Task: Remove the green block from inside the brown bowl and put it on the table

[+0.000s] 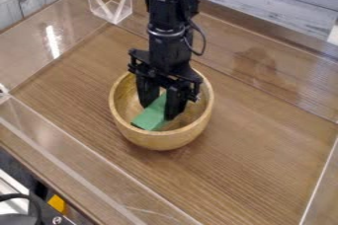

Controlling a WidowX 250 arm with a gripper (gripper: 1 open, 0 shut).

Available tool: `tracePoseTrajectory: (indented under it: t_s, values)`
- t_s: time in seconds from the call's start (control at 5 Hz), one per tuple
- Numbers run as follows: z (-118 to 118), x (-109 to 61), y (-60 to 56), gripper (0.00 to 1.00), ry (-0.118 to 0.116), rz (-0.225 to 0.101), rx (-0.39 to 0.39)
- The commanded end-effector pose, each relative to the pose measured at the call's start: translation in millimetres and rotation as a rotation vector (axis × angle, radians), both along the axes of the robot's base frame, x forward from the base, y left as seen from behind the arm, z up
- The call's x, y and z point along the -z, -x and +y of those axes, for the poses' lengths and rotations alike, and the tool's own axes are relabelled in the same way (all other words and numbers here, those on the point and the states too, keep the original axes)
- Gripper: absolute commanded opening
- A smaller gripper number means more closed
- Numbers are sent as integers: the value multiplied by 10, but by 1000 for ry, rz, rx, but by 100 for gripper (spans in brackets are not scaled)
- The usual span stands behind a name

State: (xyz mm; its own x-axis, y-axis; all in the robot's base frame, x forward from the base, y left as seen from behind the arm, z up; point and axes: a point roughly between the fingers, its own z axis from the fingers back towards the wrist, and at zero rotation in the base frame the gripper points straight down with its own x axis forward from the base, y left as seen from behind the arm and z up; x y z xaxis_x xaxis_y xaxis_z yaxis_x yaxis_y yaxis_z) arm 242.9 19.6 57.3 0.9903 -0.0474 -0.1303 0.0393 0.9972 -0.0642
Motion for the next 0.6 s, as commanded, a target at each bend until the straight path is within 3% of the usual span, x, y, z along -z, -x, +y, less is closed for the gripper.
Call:
tracePoseTrajectory:
  t_s: [0.0,0.2,0.4]
  values:
    - [28,-234,-93,0,9,-72,-13]
    - [28,-373,-103,0,25,-99,-22]
    - [12,-682,-136,0,48,-163,-33]
